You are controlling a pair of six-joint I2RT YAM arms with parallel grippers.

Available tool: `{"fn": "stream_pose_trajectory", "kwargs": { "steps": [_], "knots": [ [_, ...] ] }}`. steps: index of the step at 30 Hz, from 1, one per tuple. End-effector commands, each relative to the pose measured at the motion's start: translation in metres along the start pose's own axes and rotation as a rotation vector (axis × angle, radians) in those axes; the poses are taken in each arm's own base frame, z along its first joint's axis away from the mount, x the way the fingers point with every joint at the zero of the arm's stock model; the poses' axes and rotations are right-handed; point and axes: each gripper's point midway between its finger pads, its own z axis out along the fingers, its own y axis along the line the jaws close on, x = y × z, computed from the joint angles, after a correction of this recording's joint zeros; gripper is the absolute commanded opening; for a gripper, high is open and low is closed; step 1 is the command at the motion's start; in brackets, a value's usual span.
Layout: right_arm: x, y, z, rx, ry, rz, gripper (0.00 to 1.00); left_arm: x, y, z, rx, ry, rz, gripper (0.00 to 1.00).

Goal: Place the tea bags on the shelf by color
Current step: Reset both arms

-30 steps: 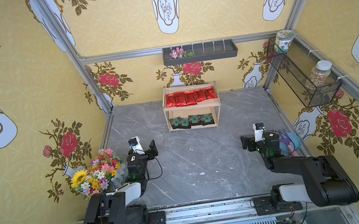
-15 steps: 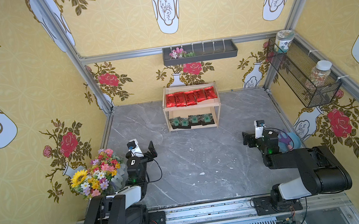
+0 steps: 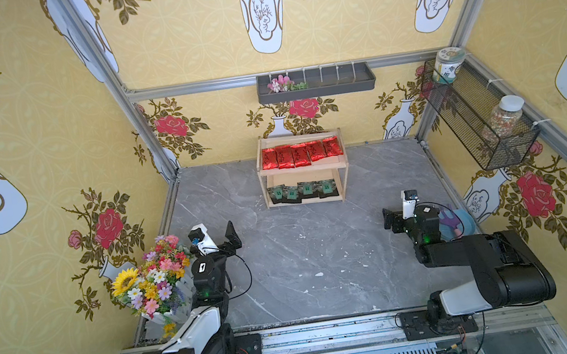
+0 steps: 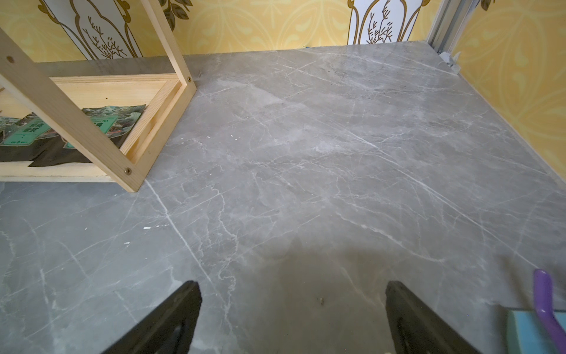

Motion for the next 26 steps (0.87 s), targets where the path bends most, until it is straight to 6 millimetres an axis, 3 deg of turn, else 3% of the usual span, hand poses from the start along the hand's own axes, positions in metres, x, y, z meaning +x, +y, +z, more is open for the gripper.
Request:
{"fn": "stream_pose_trajectory", "kwargs": {
  "steps": [1,3,5,7,10,16,20,26],
  "knots": [
    [-0.011,0.000,0.000,0.005,-0.042,-0.005,0.97,0.019,0.027,-0.001,-0.080,0.067,0.076,0.99],
    [-0.011,0.000,0.000,0.004,-0.042,-0.005,0.97,0.017,0.024,0.007,-0.008,0.045,0.019,0.99],
    [-0.011,0.000,0.000,0.003,-0.043,-0.007,0.97,0.034,0.017,0.013,0.059,0.086,0.050,0.94],
    [-0.011,0.000,0.000,0.003,-0.041,-0.007,0.97,0.034,0.023,0.013,0.015,0.044,0.039,0.98],
    [-0.011,0.000,0.001,0.004,-0.041,-0.007,0.97,0.051,0.027,0.030,-0.006,0.168,0.040,0.99],
    [-0.011,0.000,0.001,0.003,-0.041,-0.007,0.97,0.053,0.029,0.035,-0.015,0.164,0.033,0.99],
    [-0.008,0.009,0.012,-0.018,-0.001,-0.031,0.97,0.051,0.030,0.034,-0.019,0.158,0.033,0.99],
    [-0.011,0.006,0.000,-0.019,-0.039,-0.026,0.97,0.048,0.029,0.031,-0.016,0.144,0.031,0.99]
  ]
}}
